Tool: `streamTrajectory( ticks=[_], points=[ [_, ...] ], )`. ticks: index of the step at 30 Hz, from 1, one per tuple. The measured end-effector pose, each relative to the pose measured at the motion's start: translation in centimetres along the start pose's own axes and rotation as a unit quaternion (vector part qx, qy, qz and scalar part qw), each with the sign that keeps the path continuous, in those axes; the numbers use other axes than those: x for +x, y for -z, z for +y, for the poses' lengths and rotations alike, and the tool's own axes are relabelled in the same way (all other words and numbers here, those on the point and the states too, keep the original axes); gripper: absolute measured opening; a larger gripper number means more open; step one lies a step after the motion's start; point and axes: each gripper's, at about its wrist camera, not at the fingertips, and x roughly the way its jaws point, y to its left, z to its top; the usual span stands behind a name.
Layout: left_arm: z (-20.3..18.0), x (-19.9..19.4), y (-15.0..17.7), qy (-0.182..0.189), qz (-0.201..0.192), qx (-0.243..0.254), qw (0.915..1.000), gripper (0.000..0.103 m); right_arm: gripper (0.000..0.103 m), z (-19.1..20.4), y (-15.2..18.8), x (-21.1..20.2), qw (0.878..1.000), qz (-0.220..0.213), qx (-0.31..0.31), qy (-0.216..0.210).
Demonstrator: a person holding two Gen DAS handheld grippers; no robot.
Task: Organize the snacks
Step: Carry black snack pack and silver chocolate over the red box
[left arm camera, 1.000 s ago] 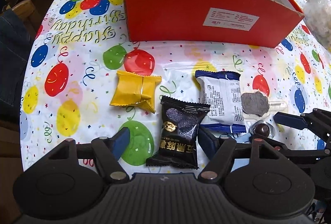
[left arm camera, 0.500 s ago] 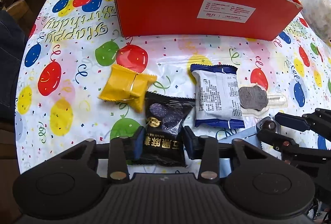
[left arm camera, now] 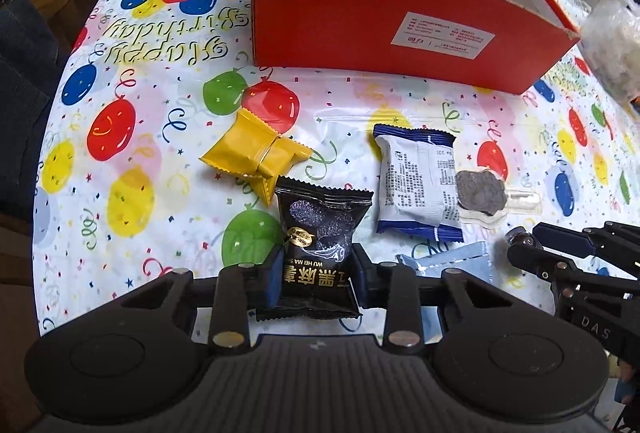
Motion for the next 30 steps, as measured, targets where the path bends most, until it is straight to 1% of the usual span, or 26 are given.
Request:
streamTrajectory(
  ticks=[4,11,16,21,30],
  points=[
    [0.1,-0.9,0.2,0.010,-0.006,-0.005,0.9999,0.033,0.031,-0.5,-0.2,-0.8,1.000,-0.011,0.009,-0.001],
    [-0.3,-2.9,-0.2,0.016,-0.027,-0.001,0.9995,0.033,0.031,-2.2,-1.3,-2.9,0.998,-0.047,0.041,-0.001],
    [-0.5,-4.7,-1.6,0.022,-0.051,-0.007,0.9984,0.033,0.031,-3.0,-2.8,-4.6,0.996,-0.077,0.055,-0.003],
    [-0.6,-6.4,-3.3,0.028,-0.076,-0.010,0.9966,0.033,0.031,-3.4,-4.8,-6.1,0.993,-0.107,0.052,-0.003],
    [-1.8,-8.2,-6.5,0.017,-0.109,0.005,0.9938,0.033,0.031,-4.1,-9.2,-7.4,0.988,-0.145,0.046,-0.003]
  ],
)
